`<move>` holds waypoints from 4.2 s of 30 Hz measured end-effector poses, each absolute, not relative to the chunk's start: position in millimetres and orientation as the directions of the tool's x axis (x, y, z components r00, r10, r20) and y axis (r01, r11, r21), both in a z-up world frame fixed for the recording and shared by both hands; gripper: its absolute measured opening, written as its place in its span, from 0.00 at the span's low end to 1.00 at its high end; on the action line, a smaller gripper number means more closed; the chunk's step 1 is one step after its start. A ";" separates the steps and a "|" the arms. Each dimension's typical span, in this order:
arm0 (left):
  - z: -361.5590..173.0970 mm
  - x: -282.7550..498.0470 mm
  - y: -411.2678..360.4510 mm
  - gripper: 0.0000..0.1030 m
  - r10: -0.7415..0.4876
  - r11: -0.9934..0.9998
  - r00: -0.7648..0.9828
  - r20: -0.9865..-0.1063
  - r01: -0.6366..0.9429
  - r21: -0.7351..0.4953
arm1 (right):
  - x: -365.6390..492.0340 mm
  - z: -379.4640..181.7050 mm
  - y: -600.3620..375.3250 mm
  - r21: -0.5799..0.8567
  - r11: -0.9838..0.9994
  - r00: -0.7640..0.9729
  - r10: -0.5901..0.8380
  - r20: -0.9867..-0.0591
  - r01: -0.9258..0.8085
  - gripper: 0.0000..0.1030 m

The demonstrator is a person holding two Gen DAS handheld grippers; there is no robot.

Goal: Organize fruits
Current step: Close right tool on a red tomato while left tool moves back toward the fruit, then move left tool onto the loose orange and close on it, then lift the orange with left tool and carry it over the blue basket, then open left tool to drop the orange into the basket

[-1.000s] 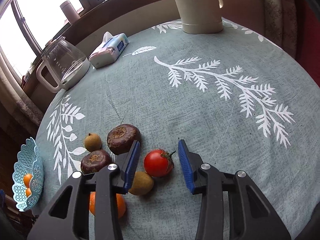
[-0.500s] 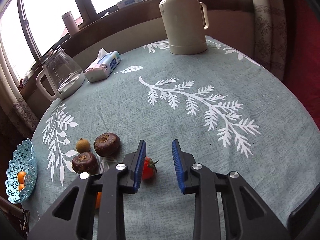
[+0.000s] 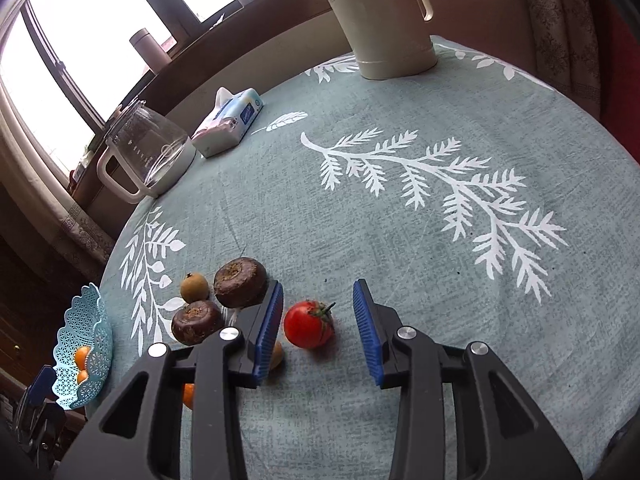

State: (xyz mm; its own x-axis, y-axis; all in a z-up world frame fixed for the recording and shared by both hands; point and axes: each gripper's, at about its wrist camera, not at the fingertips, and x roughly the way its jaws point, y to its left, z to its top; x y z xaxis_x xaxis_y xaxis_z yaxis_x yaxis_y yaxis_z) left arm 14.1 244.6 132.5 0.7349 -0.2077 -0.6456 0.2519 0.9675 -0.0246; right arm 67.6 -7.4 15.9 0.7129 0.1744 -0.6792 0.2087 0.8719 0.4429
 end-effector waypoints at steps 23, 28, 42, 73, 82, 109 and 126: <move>106.0 22.6 215.3 0.97 -0.229 0.954 0.679 -0.697 0.299 -0.022 | 41.3 23.9 -27.0 0.314 0.899 0.751 -0.025 -0.660 0.305 0.27; 97.8 31.1 197.0 0.97 -0.249 0.945 0.655 -0.713 0.327 -0.030 | 42.1 21.2 -23.0 0.283 0.909 0.749 -0.046 -0.662 0.306 0.27; 70.9 51.8 153.4 0.87 -0.316 0.900 0.555 -0.769 0.432 -0.058 | 41.4 17.3 -21.1 0.294 0.907 0.748 -0.033 -0.663 0.301 0.27; 71.6 51.1 163.8 0.40 -0.343 0.906 0.537 -0.770 0.407 -0.119 | 38.2 18.3 -22.4 0.324 0.903 0.760 -0.003 -0.650 0.281 0.27; 103.2 41.5 191.3 0.40 -0.297 0.934 0.636 -0.713 0.350 -0.077 | 25.0 22.7 -22.9 0.368 0.898 0.775 0.051 -0.629 0.240 0.27; 159.6 20.7 314.5 0.40 -0.155 0.988 0.780 -0.606 0.115 -0.105 | 7.4 38.3 14.8 0.423 0.899 0.792 0.176 -0.584 0.112 0.27; 144.6 9.8 389.2 0.41 -0.021 0.992 0.784 -0.620 -0.061 -0.110 | 7.6 39.0 25.9 0.409 0.908 0.782 0.189 -0.593 0.091 0.27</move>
